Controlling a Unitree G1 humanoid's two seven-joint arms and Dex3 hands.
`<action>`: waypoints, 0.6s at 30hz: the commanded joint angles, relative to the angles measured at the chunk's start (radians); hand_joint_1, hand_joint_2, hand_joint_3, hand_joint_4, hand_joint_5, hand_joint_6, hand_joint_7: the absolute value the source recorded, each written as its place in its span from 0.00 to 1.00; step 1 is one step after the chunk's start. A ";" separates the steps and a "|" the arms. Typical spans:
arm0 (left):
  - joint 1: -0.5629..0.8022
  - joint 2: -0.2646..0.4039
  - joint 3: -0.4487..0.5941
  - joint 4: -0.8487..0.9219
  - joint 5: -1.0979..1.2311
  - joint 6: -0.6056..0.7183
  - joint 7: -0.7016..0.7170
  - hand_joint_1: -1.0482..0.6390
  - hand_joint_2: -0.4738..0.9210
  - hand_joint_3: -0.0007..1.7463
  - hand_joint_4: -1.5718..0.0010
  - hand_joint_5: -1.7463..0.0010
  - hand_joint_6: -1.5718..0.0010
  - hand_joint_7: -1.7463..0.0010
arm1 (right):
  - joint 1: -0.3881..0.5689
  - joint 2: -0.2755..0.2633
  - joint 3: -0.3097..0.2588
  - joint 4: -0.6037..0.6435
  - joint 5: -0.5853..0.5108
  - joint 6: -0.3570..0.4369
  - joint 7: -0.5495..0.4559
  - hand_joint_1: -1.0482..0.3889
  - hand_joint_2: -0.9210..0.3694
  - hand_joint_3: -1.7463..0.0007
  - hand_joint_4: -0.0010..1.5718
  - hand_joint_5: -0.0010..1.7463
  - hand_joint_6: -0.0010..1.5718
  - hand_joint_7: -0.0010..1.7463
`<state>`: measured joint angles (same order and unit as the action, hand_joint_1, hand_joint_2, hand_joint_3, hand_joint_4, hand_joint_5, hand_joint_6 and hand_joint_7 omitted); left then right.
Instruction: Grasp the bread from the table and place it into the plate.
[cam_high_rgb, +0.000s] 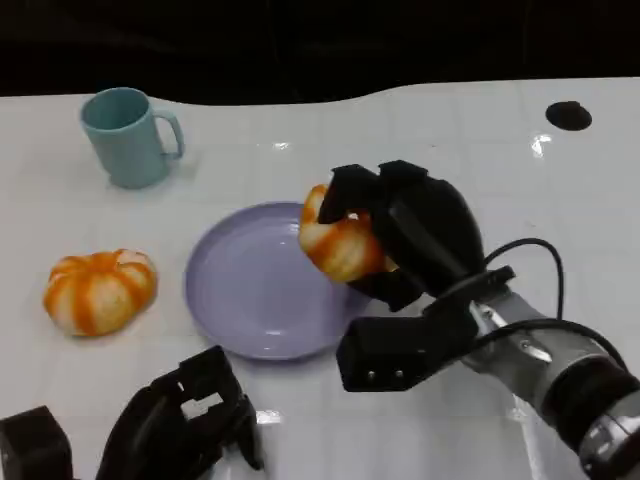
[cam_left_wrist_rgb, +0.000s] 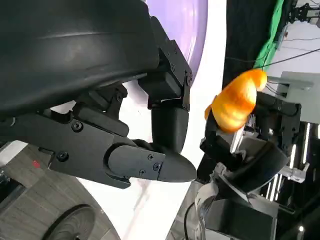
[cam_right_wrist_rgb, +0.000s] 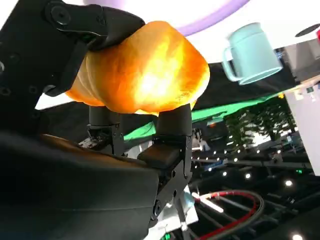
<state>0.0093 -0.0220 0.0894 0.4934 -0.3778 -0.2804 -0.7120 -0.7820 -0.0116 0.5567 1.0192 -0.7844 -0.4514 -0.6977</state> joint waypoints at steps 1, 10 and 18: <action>0.009 0.015 -0.001 -0.015 0.002 0.000 -0.009 0.24 1.00 0.12 0.47 0.00 0.53 0.12 | -0.036 0.031 -0.014 0.054 0.034 -0.027 0.007 0.66 0.49 0.23 0.64 1.00 0.48 1.00; 0.025 0.014 -0.011 -0.038 0.011 -0.004 0.000 0.23 1.00 0.12 0.49 0.00 0.55 0.11 | -0.048 0.072 -0.003 0.112 0.035 -0.007 0.017 0.64 0.44 0.33 0.63 1.00 0.47 1.00; 0.030 0.013 -0.011 -0.046 0.004 -0.002 -0.007 0.24 1.00 0.12 0.49 0.00 0.55 0.11 | -0.053 0.059 0.017 0.118 0.017 0.065 0.097 0.55 0.27 0.60 0.50 0.82 0.54 0.40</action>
<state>0.0306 -0.0214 0.0748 0.4574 -0.3694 -0.2797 -0.7118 -0.8151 0.0645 0.5671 1.1425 -0.7684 -0.4152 -0.6410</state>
